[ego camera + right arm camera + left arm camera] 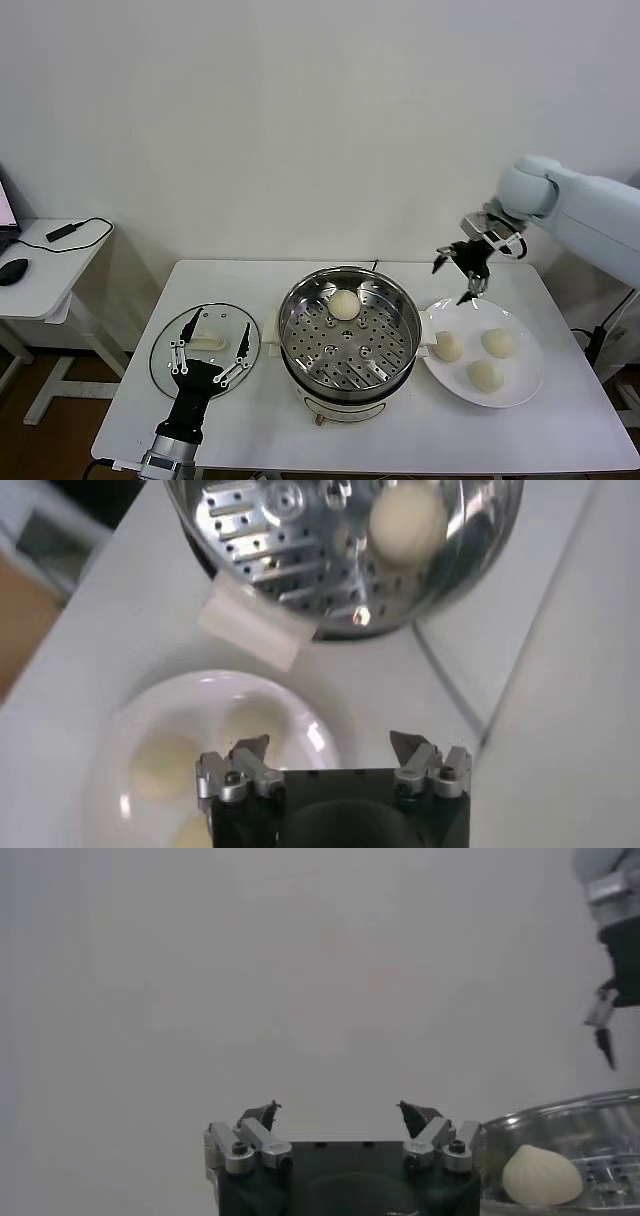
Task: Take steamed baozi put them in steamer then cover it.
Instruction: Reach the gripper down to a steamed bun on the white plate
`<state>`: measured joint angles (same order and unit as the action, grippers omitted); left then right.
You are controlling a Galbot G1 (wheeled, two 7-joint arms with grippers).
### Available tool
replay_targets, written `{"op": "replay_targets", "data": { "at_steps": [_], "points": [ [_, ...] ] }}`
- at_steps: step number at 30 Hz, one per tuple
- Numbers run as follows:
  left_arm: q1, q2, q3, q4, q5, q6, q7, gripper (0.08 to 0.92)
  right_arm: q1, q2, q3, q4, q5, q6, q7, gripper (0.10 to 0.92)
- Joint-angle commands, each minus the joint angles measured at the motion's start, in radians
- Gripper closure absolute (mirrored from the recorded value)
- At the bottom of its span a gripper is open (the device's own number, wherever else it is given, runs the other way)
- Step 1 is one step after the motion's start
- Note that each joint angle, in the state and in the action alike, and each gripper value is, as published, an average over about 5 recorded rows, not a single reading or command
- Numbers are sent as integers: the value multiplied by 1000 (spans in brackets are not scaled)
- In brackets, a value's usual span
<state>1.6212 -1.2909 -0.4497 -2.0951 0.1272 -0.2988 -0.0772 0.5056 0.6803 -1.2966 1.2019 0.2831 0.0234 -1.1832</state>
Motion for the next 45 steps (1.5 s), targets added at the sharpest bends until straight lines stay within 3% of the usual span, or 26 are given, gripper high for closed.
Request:
{"op": "replay_targets", "data": {
  "at_steps": [1, 34, 45],
  "points": [
    [1, 0, -1, 5, 1, -1, -1, 177, -163, -51, -5, -73, 63, -85, 93, 203],
    [10, 1, -17, 16, 2, -9, -4, 177, -338, 85, 116, -181, -27, -86, 164, 206],
    [8, 2, -22, 9, 1, 0, -8, 177, -314, 61, 124, -150, -24, -86, 173, 339]
  ]
}}
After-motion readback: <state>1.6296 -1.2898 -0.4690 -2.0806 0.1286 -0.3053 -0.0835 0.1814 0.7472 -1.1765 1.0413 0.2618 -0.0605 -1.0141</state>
